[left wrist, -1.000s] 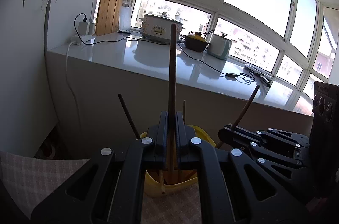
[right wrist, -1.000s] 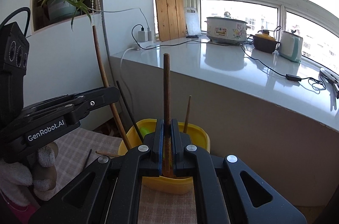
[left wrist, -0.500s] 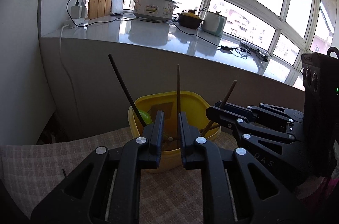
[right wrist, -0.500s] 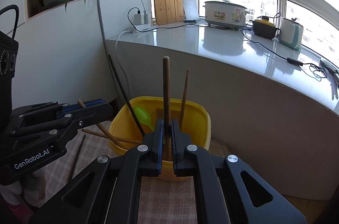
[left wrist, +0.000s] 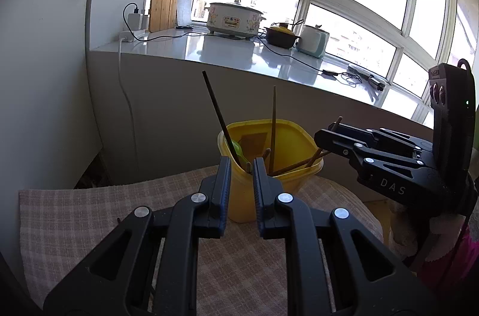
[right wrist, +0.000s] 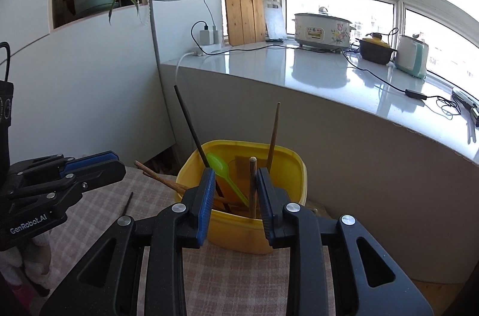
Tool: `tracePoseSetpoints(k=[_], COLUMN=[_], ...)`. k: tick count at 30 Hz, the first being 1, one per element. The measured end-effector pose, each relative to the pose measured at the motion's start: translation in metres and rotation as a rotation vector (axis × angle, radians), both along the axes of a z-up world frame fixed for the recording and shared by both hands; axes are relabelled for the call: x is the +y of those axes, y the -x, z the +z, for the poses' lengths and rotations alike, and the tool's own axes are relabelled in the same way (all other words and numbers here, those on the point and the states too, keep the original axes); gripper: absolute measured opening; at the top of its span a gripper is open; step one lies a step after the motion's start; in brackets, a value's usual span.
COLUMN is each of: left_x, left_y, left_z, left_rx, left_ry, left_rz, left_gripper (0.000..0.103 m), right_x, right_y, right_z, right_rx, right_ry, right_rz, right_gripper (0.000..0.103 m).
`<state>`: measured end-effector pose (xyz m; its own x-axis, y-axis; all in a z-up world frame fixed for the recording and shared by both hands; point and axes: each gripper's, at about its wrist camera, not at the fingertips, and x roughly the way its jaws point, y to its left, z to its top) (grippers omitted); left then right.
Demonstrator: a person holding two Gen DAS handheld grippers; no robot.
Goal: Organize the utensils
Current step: 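Withdraw both grippers from the container back to the last chopsticks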
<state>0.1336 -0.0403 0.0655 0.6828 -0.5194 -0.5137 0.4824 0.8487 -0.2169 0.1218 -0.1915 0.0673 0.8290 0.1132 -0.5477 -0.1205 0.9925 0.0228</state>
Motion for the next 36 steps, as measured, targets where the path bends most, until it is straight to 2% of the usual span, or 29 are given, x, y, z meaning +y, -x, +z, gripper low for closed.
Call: tracePoseSetpoints(k=[6, 15, 25, 29, 32, 36], left_x=[0.023, 0.054, 0.074, 0.076, 0.077, 0.078], left_y=[0.01, 0.016, 0.02, 0.023, 0.028, 0.031], left_z=[-0.008, -0.035, -0.074, -0.088, -0.096, -0.107], left_rx=[0.007, 0.076, 0.184, 0.216, 0.231, 0.255], left_ry=[-0.028, -0.074, -0.15, -0.194, -0.212, -0.23], left_rz=[0.044, 0.102, 0.144, 0.149, 0.151, 0.149], left_gripper=[0.013, 0.013, 0.013, 0.019, 0.02, 0.024], right_x=[0.009, 0.032, 0.062, 0.077, 0.088, 0.101], right_y=[0.011, 0.022, 0.025, 0.027, 0.027, 0.024], right_z=[0.006, 0.002, -0.025, -0.042, -0.055, -0.073], right_rx=[-0.026, -0.017, 0.052, 0.096, 0.13, 0.184], right_ry=[0.013, 0.012, 0.02, 0.039, 0.052, 0.061], right_rz=[0.022, 0.08, 0.152, 0.189, 0.216, 0.253], right_gripper=[0.026, 0.026, 0.026, 0.026, 0.027, 0.039])
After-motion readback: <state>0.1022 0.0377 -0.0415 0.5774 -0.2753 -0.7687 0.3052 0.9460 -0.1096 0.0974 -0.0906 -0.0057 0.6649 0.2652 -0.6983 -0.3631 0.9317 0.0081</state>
